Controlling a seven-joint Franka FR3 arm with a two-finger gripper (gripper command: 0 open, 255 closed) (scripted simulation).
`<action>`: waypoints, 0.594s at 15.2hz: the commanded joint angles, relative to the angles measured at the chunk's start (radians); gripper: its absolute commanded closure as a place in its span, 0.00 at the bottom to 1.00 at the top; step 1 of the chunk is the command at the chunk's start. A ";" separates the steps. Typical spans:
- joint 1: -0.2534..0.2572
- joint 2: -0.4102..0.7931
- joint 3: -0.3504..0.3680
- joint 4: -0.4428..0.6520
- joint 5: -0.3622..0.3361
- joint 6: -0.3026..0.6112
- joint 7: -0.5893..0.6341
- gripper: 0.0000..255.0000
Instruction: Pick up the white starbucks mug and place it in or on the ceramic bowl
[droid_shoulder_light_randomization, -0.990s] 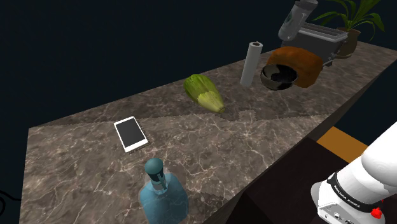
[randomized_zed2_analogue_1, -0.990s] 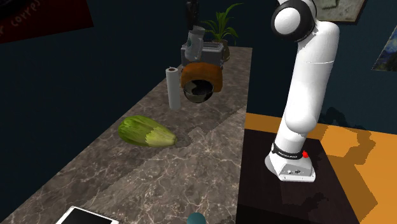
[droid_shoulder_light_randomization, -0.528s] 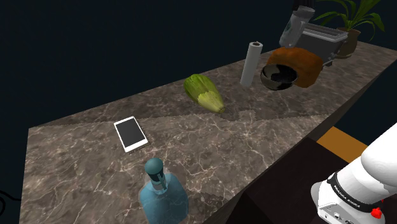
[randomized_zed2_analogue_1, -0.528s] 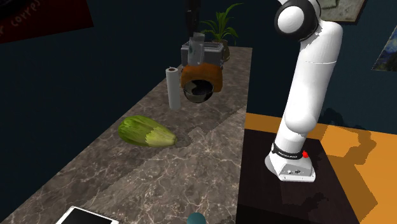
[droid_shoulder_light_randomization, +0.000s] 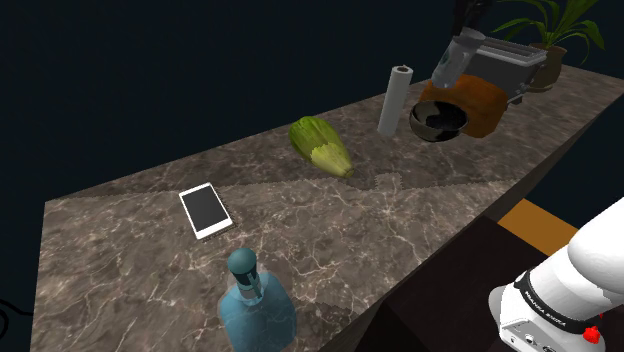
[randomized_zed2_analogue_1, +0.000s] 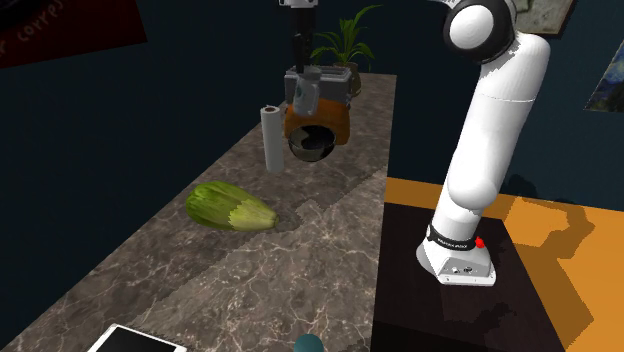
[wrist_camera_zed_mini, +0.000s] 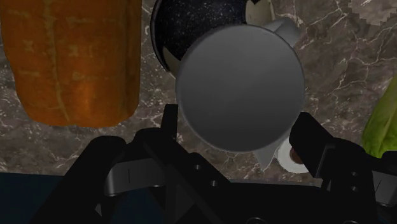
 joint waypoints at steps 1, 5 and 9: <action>0.000 -0.011 0.000 -0.039 -0.002 0.030 0.000 1.00; 0.001 -0.031 0.001 -0.118 -0.004 0.089 0.001 1.00; 0.002 -0.046 0.002 -0.191 -0.006 0.147 0.002 1.00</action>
